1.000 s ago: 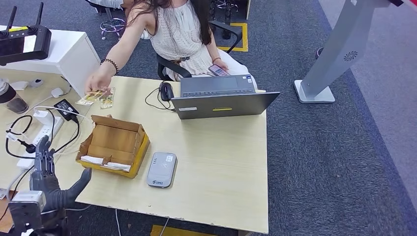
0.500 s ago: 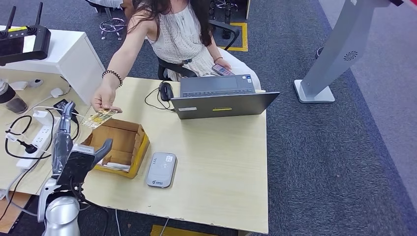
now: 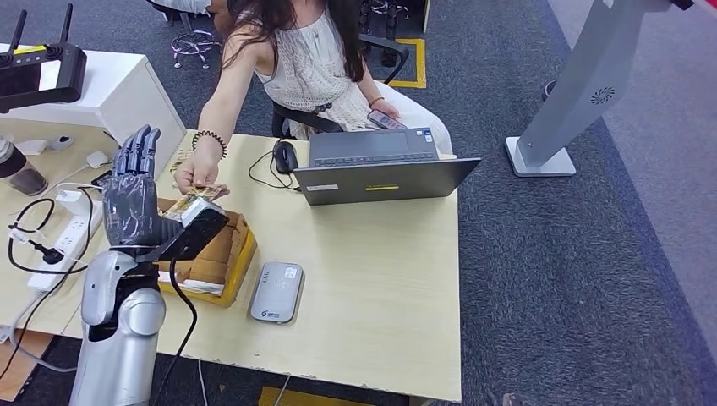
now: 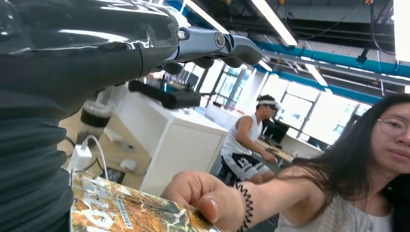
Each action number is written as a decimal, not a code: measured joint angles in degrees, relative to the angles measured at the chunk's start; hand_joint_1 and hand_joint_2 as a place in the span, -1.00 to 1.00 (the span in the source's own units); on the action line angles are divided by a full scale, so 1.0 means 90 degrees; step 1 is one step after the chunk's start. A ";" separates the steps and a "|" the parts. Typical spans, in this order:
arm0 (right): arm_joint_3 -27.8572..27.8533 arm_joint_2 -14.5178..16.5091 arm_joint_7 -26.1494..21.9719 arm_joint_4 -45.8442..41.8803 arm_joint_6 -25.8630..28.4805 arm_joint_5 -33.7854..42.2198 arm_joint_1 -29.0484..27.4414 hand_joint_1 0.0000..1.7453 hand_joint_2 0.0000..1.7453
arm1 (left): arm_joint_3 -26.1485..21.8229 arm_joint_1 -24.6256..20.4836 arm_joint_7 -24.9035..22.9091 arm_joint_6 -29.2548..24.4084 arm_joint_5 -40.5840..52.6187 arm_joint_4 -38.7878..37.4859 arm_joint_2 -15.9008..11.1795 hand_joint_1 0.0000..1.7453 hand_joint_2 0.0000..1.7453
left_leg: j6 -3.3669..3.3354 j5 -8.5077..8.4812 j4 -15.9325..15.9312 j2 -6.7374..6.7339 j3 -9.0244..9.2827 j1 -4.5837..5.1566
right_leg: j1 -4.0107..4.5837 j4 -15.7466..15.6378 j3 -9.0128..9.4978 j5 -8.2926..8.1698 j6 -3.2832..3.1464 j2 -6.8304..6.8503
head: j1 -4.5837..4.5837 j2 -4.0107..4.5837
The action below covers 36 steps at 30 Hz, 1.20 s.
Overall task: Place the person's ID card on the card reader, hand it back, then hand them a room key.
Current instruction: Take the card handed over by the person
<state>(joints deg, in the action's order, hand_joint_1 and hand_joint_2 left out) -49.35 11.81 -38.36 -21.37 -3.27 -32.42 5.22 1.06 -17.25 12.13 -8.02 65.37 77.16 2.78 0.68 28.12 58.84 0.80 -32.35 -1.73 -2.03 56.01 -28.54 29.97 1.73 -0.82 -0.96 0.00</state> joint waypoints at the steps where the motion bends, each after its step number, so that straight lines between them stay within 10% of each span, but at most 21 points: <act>1: 0.0030 -0.0011 0.0012 0.0035 0.0022 -0.0004 0.0019 -1.00 -1.00 | 0.0078 -0.0077 -0.0094 -0.0069 0.0179 -0.0048 -0.0040 -1.00 1.00 | 0.0000 0.0000 0.0000 0.0000 0.0000 0.0000 | 0.0000 0.0000 0.0000 0.0000 0.0000 0.0000 | -0.0001 0.0000; 19: 0.0485 -0.0151 0.0150 0.0501 0.0229 -0.0130 0.0260 -1.00 -1.00 | 0.0920 -0.0906 -0.1351 -0.0966 0.2519 -0.0612 -0.0542 -1.00 1.00 | 0.0000 -0.0004 0.0001 0.0000 0.0000 0.0000 | 0.0000 0.0005 -0.0001 0.0000 0.0000 -0.0001 | 0.0001 0.0000; 20: 0.0491 -0.0153 0.0150 0.0511 0.0232 -0.0130 0.0263 -1.00 -1.00 | 0.0929 -0.0910 -0.1351 -0.0966 0.2520 -0.0622 -0.0548 -0.94 1.00 | 0.0000 -0.0004 0.0001 0.0000 0.0000 0.0000 | 0.0000 0.0005 -0.0001 0.0000 0.0000 -0.0001 | 0.0001 0.0000; 24: 0.0500 -0.0168 0.0151 0.0544 0.0231 -0.0130 0.0271 -1.00 -1.00 | 0.0943 -0.0924 -0.1352 -0.0965 0.2521 -0.0656 -0.0562 1.00 1.00 | 0.0000 -0.0004 0.0001 0.0000 0.0000 0.0000 | 0.0000 0.0005 -0.0001 0.0000 0.0000 -0.0001 | -0.0001 0.0000; 36: 0.0597 -0.0186 0.0151 0.0600 0.0211 -0.0132 0.0274 -1.00 -1.00 | 0.0948 -0.0920 -0.1221 -0.0868 0.2487 -0.0673 -0.0590 1.00 1.00 | 0.0000 -0.0004 0.0001 0.0001 -0.0001 0.0000 | 0.0000 0.0006 0.0000 0.0000 0.0000 0.0000 | 0.0001 0.0000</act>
<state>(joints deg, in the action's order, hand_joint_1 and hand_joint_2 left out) -43.97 10.14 -37.00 -15.97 -1.37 -33.62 7.68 9.60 -25.53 1.14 -15.84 87.76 71.10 -2.52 0.69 28.08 58.85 0.80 -32.36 -1.73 -2.03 56.06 -28.54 29.96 1.73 -0.83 -0.95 0.00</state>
